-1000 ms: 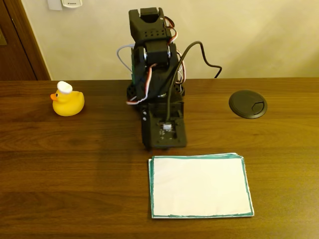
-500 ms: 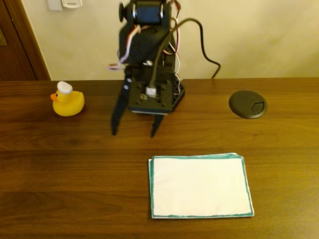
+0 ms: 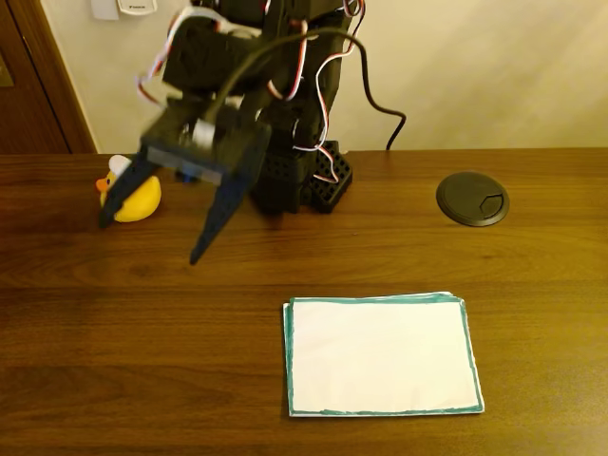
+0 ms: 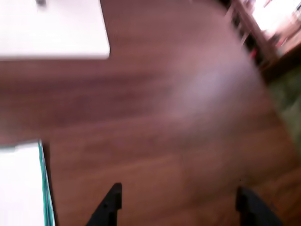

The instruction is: Grab the yellow duck toy and put inside the green color rectangle box on the table

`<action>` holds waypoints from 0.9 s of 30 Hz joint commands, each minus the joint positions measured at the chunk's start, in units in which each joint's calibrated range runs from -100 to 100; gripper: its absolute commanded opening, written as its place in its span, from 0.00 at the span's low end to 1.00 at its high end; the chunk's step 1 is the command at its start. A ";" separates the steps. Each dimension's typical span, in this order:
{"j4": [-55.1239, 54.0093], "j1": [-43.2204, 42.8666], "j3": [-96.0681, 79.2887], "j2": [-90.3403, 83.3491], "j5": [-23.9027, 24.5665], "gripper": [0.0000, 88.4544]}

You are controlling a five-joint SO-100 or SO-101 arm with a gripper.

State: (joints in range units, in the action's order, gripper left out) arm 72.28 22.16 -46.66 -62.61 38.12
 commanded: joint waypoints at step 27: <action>5.82 57.19 -0.63 12.72 7.28 0.40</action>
State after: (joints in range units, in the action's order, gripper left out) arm 77.65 77.53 -43.99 -45.80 45.35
